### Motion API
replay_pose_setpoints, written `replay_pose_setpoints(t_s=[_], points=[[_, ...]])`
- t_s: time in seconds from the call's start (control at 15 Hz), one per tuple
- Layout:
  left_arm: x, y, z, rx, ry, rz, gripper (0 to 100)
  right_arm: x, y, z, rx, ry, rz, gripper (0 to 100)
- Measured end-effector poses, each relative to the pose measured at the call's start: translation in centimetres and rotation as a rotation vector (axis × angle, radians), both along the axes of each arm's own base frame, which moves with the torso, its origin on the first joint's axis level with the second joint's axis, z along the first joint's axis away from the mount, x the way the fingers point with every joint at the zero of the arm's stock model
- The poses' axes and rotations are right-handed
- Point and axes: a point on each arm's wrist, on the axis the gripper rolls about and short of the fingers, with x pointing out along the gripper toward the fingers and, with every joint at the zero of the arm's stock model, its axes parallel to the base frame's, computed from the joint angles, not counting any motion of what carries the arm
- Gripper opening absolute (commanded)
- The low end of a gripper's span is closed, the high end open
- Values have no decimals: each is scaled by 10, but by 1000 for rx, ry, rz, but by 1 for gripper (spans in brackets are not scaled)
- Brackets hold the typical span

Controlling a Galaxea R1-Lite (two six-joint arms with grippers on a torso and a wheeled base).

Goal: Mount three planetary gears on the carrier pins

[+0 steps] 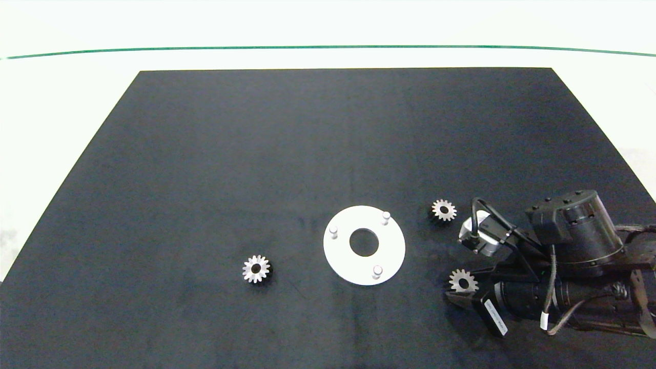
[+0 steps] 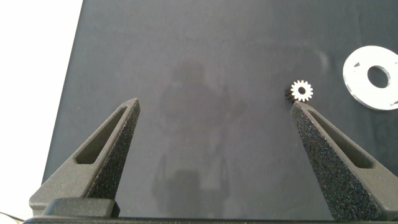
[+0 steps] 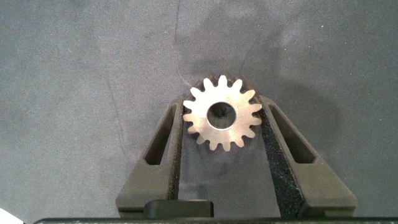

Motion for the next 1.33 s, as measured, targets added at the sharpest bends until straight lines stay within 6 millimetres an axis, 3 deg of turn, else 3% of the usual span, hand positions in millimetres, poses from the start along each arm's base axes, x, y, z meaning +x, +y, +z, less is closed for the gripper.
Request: replay_pose_setpoints(t_s=[0.2,0.53,1.0,1.33], points=[[0,0,0,0,0,1,100,0,0,0,2,-1,1,4],[0,0,0,0,-1,0,100,-1,0,4,8,-18,7,4],[0,0,0,0,2,-3,100,-10,4,37,25,-85,43,4],[2,0,0,0,9,-2,100,-19,18,59,34,-125,100,4]])
